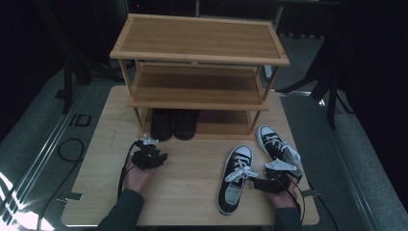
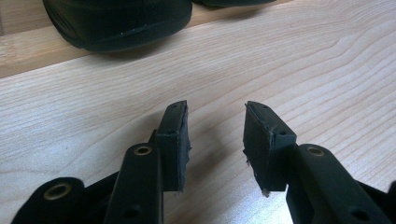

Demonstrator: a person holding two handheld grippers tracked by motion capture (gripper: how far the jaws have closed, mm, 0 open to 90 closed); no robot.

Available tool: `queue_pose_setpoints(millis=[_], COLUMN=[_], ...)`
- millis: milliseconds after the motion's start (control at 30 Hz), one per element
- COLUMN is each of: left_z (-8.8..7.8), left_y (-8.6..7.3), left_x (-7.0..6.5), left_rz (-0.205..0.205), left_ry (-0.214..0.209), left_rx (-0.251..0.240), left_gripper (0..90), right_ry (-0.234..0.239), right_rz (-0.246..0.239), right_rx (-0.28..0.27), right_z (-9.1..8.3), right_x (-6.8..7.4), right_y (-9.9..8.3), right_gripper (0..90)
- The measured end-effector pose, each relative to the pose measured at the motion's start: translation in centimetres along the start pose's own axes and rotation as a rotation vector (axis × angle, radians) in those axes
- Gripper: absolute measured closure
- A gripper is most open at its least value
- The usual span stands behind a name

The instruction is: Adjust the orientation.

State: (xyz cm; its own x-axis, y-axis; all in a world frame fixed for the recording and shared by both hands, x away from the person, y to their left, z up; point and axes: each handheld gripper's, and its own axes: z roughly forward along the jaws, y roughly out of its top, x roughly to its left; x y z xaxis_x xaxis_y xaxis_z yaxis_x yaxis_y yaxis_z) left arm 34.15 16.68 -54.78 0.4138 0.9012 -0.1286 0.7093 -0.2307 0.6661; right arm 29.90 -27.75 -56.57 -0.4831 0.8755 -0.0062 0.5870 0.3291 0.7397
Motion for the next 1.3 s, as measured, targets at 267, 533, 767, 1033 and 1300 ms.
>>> queue_pose_setpoints(millis=[267,533,767,1033,1300], left_z=[0.1,0.2,0.1,-0.1,-0.1], left_y=[-0.1,-0.1,-0.1,0.0,-0.1], left_x=[0.1,0.4,0.4,0.6,0.5], left_rz=[-0.006,-0.015,-0.025,-0.034,-0.031], left_ry=[-0.003,-0.004,-0.001,-0.002,0.003], left_rx=[0.003,0.008,0.005,-0.001,-0.006], left_gripper=[58.9,58.4,58.0,57.9,58.0], right_ry=[-0.012,0.007,0.017,0.005,0.015], right_rz=[0.010,-0.013,-0.008,0.011,-0.004], right_rx=[0.023,0.043,0.065,0.089,0.096], right_z=[-0.1,-0.3,-0.4,-0.3,-0.2], right_x=[0.2,0.6,0.9,1.1,1.2], right_y=[0.3,0.6,1.4,2.4,2.8], right_gripper=[26.1,45.0,80.6,90.0,90.0])
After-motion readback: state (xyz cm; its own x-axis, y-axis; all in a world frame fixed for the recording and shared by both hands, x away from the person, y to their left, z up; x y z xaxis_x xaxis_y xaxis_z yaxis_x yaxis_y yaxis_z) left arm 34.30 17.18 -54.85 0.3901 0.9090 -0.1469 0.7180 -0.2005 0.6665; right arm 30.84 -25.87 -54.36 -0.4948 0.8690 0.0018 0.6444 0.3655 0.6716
